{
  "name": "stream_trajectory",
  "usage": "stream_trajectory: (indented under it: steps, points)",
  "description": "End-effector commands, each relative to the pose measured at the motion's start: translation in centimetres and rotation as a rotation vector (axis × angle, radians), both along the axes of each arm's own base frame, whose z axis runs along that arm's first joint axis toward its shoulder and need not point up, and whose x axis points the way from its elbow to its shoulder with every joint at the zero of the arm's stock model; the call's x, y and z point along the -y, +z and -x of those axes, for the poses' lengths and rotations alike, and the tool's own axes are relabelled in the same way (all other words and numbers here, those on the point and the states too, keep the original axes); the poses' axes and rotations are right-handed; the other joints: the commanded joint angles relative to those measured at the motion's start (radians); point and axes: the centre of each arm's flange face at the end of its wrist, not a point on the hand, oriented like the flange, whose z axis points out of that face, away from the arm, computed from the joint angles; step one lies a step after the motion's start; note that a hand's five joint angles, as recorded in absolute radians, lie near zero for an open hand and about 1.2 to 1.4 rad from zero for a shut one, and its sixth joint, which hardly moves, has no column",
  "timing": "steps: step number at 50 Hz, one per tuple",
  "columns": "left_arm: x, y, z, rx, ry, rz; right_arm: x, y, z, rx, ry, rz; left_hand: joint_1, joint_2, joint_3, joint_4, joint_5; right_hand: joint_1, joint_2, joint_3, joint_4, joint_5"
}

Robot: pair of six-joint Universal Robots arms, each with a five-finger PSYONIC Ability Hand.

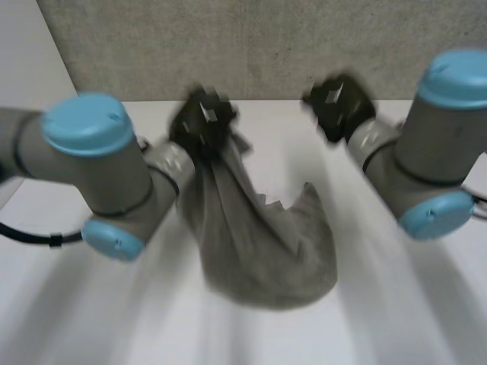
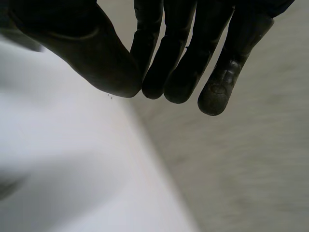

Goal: Fold the towel.

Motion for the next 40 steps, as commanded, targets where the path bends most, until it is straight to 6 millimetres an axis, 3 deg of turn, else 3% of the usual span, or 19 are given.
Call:
stream_trajectory:
  steps: [1, 3, 5, 6, 7, 8, 9, 10, 11, 12, 13, 14, 16, 19, 25, 30, 36, 40]
  points:
    - [1.1, 8.7, -3.2, -0.411, 0.129, 0.235, 0.1, 7.5, 1.8, 0.389, -0.036, 0.167, 0.229, 0.186, 0.183, 0.183, 0.216, 0.052, 0.056, 0.057, 0.058, 0.05]
    - [0.6, 8.8, -3.5, -0.443, 0.115, 0.225, -0.2, 6.7, 1.6, 0.363, -0.018, 0.131, 0.229, 0.186, 0.183, 0.183, 0.216, 0.052, 0.056, 0.057, 0.058, 0.05]
    - [-0.3, 7.2, -4.0, -0.422, 0.118, 0.158, -1.3, 4.1, 1.0, 0.265, 0.028, 0.022, 0.229, 0.186, 0.183, 0.183, 0.216, 0.052, 0.056, 0.057, 0.058, 0.05]
    - [-0.3, 7.2, -4.0, -0.421, 0.118, 0.158, -1.3, 4.1, 1.0, 0.265, 0.028, 0.022, 0.229, 0.186, 0.183, 0.183, 0.216, 0.052, 0.056, 0.057, 0.058, 0.05]
    - [-0.9, 5.8, -4.2, -0.386, 0.124, 0.104, -1.7, 2.2, 0.8, 0.2, 0.045, -0.045, 0.229, 0.186, 0.183, 0.183, 0.216, 0.052, 0.056, 0.057, 0.058, 0.05]
    - [-1.6, 4.1, -4.4, -0.346, 0.129, 0.042, -2.1, -0.3, 0.5, 0.123, 0.064, -0.121, 0.229, 0.186, 0.183, 0.183, 0.216, -0.162, -0.158, -0.157, -0.156, -0.164]
    - [-1.6, 4.1, -4.4, -0.346, 0.129, 0.042, -2.1, -0.3, 0.5, 0.122, 0.065, -0.121, 0.229, 0.186, 0.183, 0.183, 0.216, -0.164, -0.16, -0.159, -0.158, -0.166]
    - [-2.2, 2.3, -4.7, -0.305, 0.139, -0.02, -2.5, -1.9, 0.2, 0.066, 0.078, -0.167, 0.229, 0.186, 0.183, 0.183, 0.216, -0.405, -0.401, -0.4, -0.399, -0.408]
    - [-2.9, 0.6, -5.1, -0.266, 0.144, -0.076, -2.5, -2.0, 0.2, 0.065, 0.078, -0.167, 0.229, 0.186, 0.183, 0.183, 0.216, -0.407, -0.404, -0.403, -0.402, -0.41]
    - [-2.9, 0.6, -5.1, -0.266, 0.144, -0.076, -3.1, -3.7, 0.0, -0.001, 0.089, -0.21, 0.229, 0.186, 0.183, 0.183, 0.216, -0.716, -0.712, -0.711, -0.71, -0.718]
    - [-3.6, -0.8, -5.4, -0.234, 0.15, -0.122, -3.6, -4.9, -0.1, -0.054, 0.096, -0.241, 0.229, 0.186, 0.183, 0.183, 0.216, -0.861, -0.857, -0.856, -0.855, -0.864]
    - [-4.4, -1.8, -5.9, -0.214, 0.154, -0.151, -3.6, -4.9, -0.1, -0.054, 0.096, -0.241, 0.229, 0.186, 0.183, 0.183, 0.216, -0.862, -0.859, -0.858, -0.857, -0.865]
    - [-5.2, -2.3, -6.3, -0.2, 0.158, -0.171, -3.6, -6.5, -0.1, -0.104, 0.095, -0.27, 0.229, 0.186, 0.183, 0.183, 0.216, -1.029, -1.025, -1.024, -1.023, -1.032]
    - [-6.6, -2.7, -7.4, -0.186, 0.165, -0.191, -3.3, -6.9, -0.1, -0.098, 0.095, -0.291, 0.229, 0.186, 0.183, 0.183, 0.216, -1.169, -1.165, -1.164, -1.164, -1.172]
    - [-8.6, -1.8, -8.9, -0.199, 0.172, -0.181, -2.6, -6.7, -0.6, -0.059, 0.114, -0.325, 0.229, 0.186, 0.183, 0.183, 0.216, -1.169, -1.165, -1.164, -1.164, -1.172]
    - [-11.6, 1.7, -10.7, -0.265, 0.16, -0.093, -2.0, -6.0, -1.8, 0.04, 0.206, -0.439, 0.229, 0.186, 0.183, 0.183, 0.216, -1.169, -1.165, -1.164, -1.164, -1.172]
    - [-13.8, 4.4, -11.8, -0.318, 0.144, -0.017, -0.7, -5.6, -4.4, 0.247, 0.375, -0.688, 0.229, 0.186, 0.183, 0.183, 0.216, -1.169, -1.165, -1.164, -1.164, -1.172]
    - [-15.1, 5.4, -12.4, -0.333, 0.137, 0.002, 0.4, -7.0, -5.9, 0.343, 0.458, -0.824, 0.229, 0.186, 0.183, 0.183, 0.216, -1.169, -1.165, -1.164, -1.164, -1.172]
